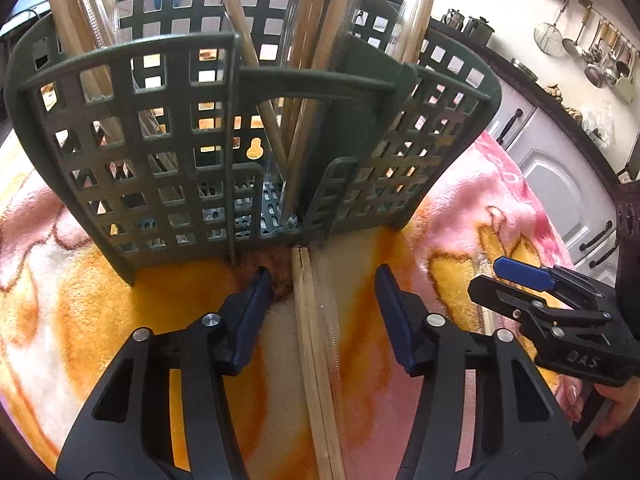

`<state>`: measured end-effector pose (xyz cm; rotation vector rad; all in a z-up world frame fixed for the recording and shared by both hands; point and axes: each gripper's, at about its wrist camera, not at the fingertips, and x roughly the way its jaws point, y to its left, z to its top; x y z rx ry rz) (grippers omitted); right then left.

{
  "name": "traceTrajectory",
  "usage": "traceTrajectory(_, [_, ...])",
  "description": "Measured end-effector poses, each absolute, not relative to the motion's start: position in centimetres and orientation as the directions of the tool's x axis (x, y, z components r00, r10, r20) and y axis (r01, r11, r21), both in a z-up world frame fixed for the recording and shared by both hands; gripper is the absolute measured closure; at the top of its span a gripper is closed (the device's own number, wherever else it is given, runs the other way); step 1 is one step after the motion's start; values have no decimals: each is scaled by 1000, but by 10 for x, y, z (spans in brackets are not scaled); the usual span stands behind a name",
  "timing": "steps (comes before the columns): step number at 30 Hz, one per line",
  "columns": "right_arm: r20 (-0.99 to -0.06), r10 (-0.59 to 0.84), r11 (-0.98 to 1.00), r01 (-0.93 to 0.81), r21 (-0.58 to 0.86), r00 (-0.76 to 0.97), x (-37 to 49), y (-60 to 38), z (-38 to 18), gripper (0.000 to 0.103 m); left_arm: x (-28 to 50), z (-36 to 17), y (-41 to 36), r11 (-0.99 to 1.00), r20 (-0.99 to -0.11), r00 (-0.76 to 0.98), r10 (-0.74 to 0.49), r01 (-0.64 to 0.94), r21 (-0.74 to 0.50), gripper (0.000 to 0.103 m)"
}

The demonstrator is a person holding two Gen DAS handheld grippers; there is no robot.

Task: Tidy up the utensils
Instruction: 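Close the left tool on a chopstick while the right tool grasps the last one, then lift the left tool's chopstick above the caddy while the right tool carries its own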

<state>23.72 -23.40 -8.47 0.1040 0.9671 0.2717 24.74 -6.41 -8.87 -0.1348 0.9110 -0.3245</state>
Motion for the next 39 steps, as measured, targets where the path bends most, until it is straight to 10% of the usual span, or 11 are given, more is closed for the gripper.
traceTrajectory(18, [-794,264,964,-172,202,548,234,-243,-88,93,249,-90,-40,948,-768,557,-317,190,-254,93])
traceTrajectory(39, [-565,484,871,-427,242,668,178,-197,26,97,198,9,10,902,-588,689,-424,263,-343,96])
